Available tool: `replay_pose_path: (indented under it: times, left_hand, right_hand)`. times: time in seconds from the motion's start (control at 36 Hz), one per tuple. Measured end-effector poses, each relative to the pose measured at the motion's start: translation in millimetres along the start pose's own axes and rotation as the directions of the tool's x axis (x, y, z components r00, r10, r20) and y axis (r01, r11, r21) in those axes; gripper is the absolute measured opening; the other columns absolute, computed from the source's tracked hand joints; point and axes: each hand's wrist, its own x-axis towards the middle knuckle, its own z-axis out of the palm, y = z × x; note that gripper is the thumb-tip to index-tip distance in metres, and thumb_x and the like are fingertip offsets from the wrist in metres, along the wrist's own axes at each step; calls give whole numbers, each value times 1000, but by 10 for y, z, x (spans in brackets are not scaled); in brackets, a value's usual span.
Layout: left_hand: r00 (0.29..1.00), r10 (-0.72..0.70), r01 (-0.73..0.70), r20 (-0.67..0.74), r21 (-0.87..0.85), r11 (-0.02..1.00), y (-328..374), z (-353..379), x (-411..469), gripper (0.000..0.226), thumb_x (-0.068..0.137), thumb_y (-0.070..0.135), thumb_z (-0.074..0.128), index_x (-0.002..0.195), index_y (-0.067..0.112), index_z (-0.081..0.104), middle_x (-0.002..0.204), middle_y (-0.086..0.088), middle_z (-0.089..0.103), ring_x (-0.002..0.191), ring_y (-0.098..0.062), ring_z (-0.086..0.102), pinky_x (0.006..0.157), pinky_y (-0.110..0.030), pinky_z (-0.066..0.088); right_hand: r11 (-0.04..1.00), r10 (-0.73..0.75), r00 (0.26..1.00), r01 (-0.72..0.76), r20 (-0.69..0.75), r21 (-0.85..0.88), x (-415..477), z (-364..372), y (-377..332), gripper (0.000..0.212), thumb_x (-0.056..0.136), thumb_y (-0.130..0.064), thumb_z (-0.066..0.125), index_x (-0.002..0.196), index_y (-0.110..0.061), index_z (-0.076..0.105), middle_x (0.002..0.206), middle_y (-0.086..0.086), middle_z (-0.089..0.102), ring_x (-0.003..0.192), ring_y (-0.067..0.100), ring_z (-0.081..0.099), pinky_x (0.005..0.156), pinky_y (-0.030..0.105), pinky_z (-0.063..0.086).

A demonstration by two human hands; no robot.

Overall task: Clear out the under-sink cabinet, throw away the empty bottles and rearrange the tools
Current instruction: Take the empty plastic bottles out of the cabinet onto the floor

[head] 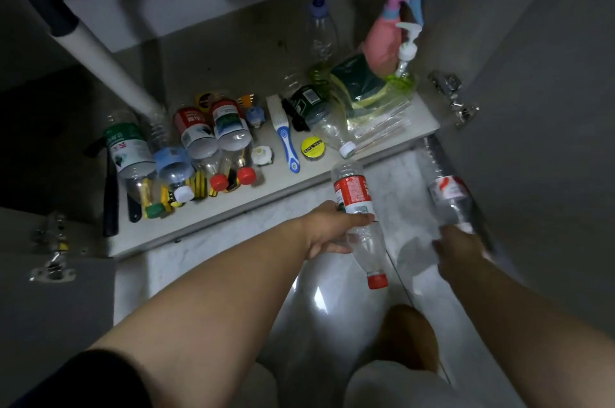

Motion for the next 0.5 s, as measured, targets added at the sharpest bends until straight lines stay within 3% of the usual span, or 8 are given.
replay_pose_path:
  times: [0.06, 0.11, 0.17, 0.19, 0.31, 0.36, 0.42, 0.5]
  left_hand:
    - [1000, 21, -20, 7, -11, 1000, -7, 53, 23, 43, 86, 27, 80, 123, 22, 59, 122, -5, 71, 113, -26, 69, 102, -49, 54]
    - [999, 47, -46, 10, -34, 998, -16, 130, 54, 51, 85, 27, 81, 130, 18, 57, 122, -6, 72, 112, -26, 70, 102, -50, 54]
    - [998, 69, -68, 10, -62, 996, -20, 212, 90, 58, 84, 25, 82, 133, 15, 54, 121, -8, 72, 107, -26, 72, 99, -49, 56]
    - [997, 73, -73, 6, -76, 994, -22, 251, 107, 60, 83, 24, 83, 134, 14, 52, 120, -9, 72, 104, -27, 74, 96, -48, 58]
    - [996, 83, -81, 22, -74, 994, -19, 383, 155, 46, 87, 27, 80, 126, 17, 57, 119, -7, 72, 106, -26, 71, 98, -47, 56]
    - [995, 96, -96, 7, 45, 994, 20, 403, 156, 37, 88, 36, 77, 115, 22, 56, 119, -4, 68, 110, -25, 66, 98, -44, 55]
    - [993, 117, -110, -25, 198, 974, 84, 372, 149, 44, 89, 43, 74, 120, 24, 51, 120, -6, 63, 110, -24, 62, 87, -36, 53]
    - [990, 138, -117, -41, 332, 936, 190, 245, 115, 41, 95, 35, 67, 128, 12, 58, 124, -12, 67, 98, -20, 66, 80, -32, 53]
  right_hand:
    - [999, 32, 962, -40, 270, 25, -171, -3, 26, 36, 97, -23, 63, 129, -9, 59, 110, 14, 61, 83, 26, 65, 67, 32, 57]
    - [987, 83, 811, 16, 579, -163, -333, -28, 34, 37, 90, -48, 68, 118, -24, 68, 117, 9, 71, 101, 30, 71, 79, 41, 59]
    - [918, 140, 692, 178, 708, -356, -441, -26, 51, 46, 78, -64, 73, 116, -38, 69, 116, -3, 73, 106, 21, 72, 83, 42, 60]
    - [886, 148, 672, 236, 725, -400, -487, -3, 70, 50, 74, -66, 77, 117, -44, 66, 116, -8, 72, 105, 18, 72, 83, 42, 61]
    - [805, -10, 751, 397, 660, -440, -486, 34, 121, 57, 72, -55, 83, 120, -46, 52, 118, -8, 64, 105, 20, 68, 79, 38, 62]
    - [793, -98, 809, 416, 580, -446, -404, 7, 122, 51, 78, -49, 80, 118, -43, 50, 117, -5, 62, 101, 20, 68, 78, 38, 63]
    - [762, -195, 873, 422, 448, -492, -318, -24, 102, 55, 81, -41, 80, 123, -29, 47, 115, 4, 64, 95, 23, 69, 77, 44, 63]
    - [539, -341, 888, 454, 309, -710, -174, -42, 55, 73, 82, -43, 78, 136, -13, 38, 124, 12, 64, 108, 33, 66, 92, 52, 55]
